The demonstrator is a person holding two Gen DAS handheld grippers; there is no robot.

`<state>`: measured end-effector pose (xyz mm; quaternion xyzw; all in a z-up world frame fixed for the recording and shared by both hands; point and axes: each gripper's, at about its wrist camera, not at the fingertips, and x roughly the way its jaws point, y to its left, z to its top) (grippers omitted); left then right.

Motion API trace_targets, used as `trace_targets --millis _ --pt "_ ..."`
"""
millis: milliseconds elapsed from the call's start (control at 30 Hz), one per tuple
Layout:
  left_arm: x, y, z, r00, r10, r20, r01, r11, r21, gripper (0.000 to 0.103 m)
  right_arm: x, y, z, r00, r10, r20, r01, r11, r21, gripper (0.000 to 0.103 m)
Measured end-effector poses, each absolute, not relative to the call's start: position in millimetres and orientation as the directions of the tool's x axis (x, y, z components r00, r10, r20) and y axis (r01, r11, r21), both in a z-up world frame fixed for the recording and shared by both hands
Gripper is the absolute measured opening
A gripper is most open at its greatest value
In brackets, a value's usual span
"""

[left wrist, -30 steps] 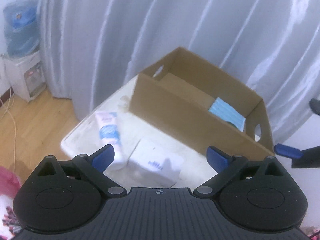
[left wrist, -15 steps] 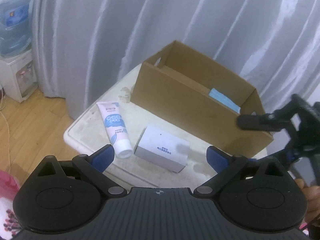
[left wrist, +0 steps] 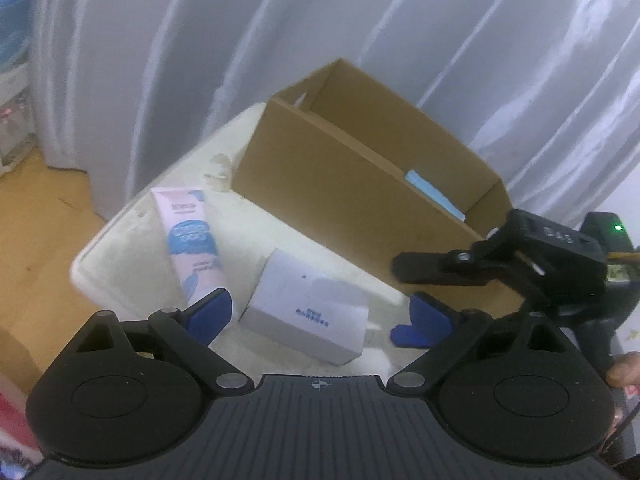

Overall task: Organize objects
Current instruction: 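Withdraw the right gripper from the box toward the white box, then lower the right gripper over the white box on the table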

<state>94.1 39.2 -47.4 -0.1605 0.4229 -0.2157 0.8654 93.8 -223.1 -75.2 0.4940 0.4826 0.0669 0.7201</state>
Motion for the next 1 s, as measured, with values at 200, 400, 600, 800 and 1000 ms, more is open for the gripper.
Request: trace_targets --millis 200,400,600,800,1000 --pt "120 26 -61 0.500 -0.546 -0.672 0.255 0.834 -0.489 0.096 110 -228 -87 0.500 0.558 -0.662 0.414 0.518 0.749 0.084" --pt "132 13 -74 0.444 -0.560 -0.700 0.270 0.828 -0.491 0.096 118 -231 -97 0.471 0.582 -0.662 0.434 0.501 0.749 0.084" --pt "131 8 -76 0.439 -0.558 -0.704 0.288 0.830 -0.478 0.097 125 -235 -101 0.450 0.600 -0.661 0.442 0.494 0.749 0.086" --pt "131 7 -73 0.437 -0.551 -0.711 0.278 0.835 -0.476 0.097 127 -237 -100 0.437 0.611 -0.660 0.441 0.494 0.749 0.087" --pt "134 5 -73 0.435 -0.514 -0.739 0.263 0.858 -0.441 0.098 126 -238 -102 0.441 0.620 -0.649 0.445 0.477 0.758 0.088"
